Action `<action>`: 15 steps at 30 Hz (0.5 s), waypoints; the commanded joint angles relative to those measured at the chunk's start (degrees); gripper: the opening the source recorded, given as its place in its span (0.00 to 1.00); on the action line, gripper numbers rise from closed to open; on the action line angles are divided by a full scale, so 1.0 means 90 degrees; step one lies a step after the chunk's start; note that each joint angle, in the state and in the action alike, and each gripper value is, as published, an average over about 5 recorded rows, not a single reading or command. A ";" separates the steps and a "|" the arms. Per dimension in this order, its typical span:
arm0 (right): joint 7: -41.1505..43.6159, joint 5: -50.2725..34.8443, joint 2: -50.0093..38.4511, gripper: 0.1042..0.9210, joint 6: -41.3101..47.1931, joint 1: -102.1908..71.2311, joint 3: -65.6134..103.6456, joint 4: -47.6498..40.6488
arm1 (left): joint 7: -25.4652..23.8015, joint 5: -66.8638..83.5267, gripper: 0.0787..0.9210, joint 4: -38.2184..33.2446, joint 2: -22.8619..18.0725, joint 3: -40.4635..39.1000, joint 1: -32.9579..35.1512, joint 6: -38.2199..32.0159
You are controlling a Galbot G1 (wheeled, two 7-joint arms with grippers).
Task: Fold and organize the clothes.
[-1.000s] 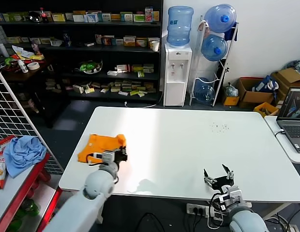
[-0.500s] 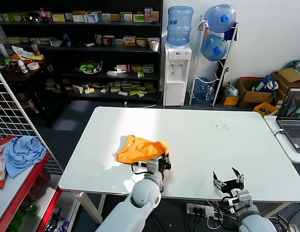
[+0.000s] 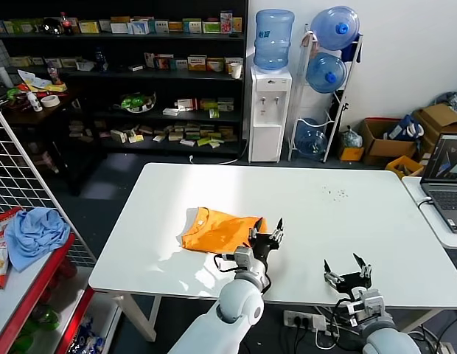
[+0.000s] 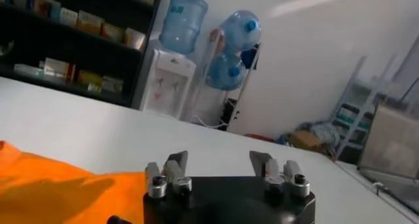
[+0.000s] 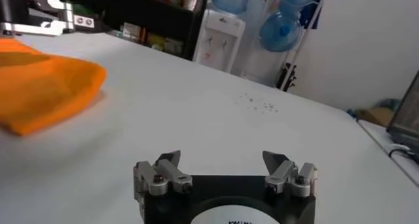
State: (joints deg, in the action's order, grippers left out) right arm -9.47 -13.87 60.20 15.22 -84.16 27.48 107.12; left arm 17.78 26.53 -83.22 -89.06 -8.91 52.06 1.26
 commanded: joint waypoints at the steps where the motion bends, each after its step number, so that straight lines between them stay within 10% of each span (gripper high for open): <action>1: 0.0318 0.0094 0.0373 0.88 -0.1012 0.0097 0.0345 -0.0067 | -0.0542 -0.1130 0.73 -0.0775 0.1818 0.0970 0.1131 -0.1994; 15: 0.0950 0.0197 0.1028 0.88 -0.1701 0.0241 0.0571 -0.0248 | -0.0980 -0.2527 0.88 -0.0770 0.2498 0.2570 0.1861 -0.2535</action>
State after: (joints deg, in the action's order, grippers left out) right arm -4.74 -12.58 65.69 5.21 -82.40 30.93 105.63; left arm 11.58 12.57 -88.57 -73.38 4.48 63.50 -15.20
